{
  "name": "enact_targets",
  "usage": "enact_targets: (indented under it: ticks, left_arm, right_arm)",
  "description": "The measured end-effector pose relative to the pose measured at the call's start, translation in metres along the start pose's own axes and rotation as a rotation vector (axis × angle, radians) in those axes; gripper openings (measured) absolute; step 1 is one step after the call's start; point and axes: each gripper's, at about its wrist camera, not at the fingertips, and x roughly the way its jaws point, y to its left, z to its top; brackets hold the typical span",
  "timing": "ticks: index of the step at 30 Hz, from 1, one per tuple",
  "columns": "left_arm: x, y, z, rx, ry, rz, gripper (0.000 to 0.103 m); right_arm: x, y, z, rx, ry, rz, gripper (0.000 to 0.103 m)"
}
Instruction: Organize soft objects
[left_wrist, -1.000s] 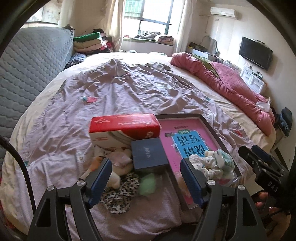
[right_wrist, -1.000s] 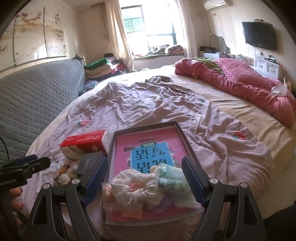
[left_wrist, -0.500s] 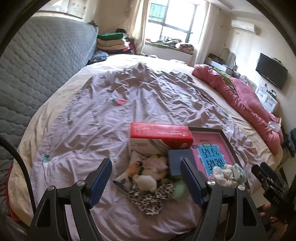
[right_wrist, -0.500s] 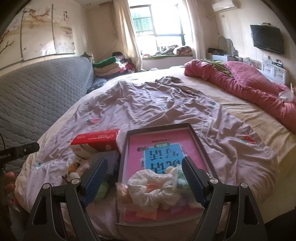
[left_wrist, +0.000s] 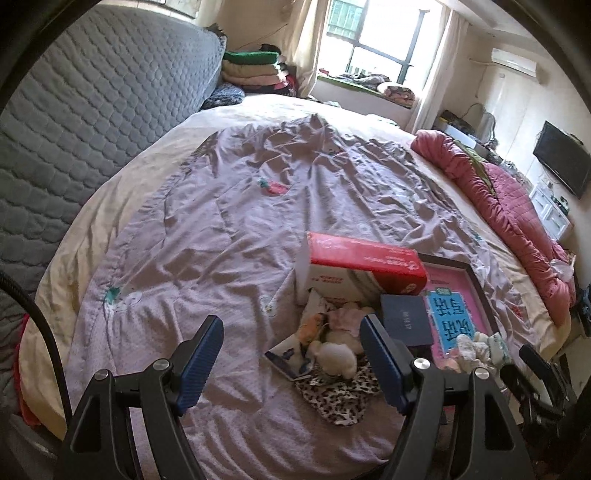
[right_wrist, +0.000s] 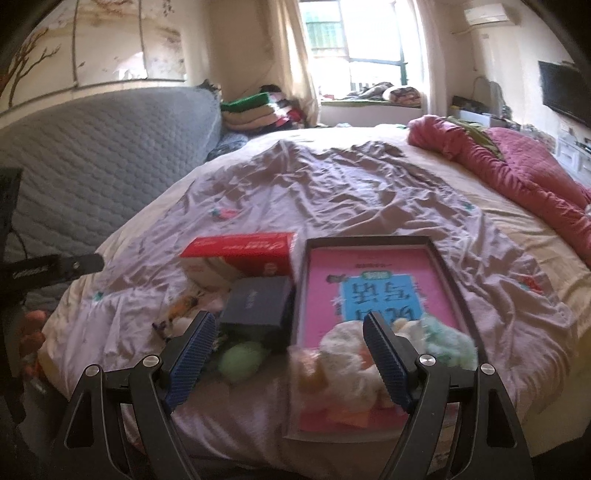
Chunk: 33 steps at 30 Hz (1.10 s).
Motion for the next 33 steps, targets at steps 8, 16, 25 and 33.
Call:
enact_targets:
  ticks: [8, 16, 25, 33]
  left_arm:
    - [0.019, 0.015, -0.006, -0.023, 0.033, 0.020, 0.076]
    - [0.045, 0.020, -0.019, -0.017, 0.089, 0.017, 0.076]
    - [0.065, 0.027, -0.027, -0.023, 0.133, 0.010, 0.076]
    - [0.067, 0.017, -0.030, 0.012, 0.136, -0.006, 0.076]
  right_arm:
    - [0.021, 0.033, -0.012, -0.053, 0.064, 0.062, 0.083]
    - [0.043, 0.060, -0.026, -0.111, 0.123, 0.076, 0.083]
    - [0.073, 0.056, -0.040, -0.137, 0.202, 0.018, 0.083]
    - [0.080, 0.056, -0.043, -0.153, 0.213, 0.016, 0.083]
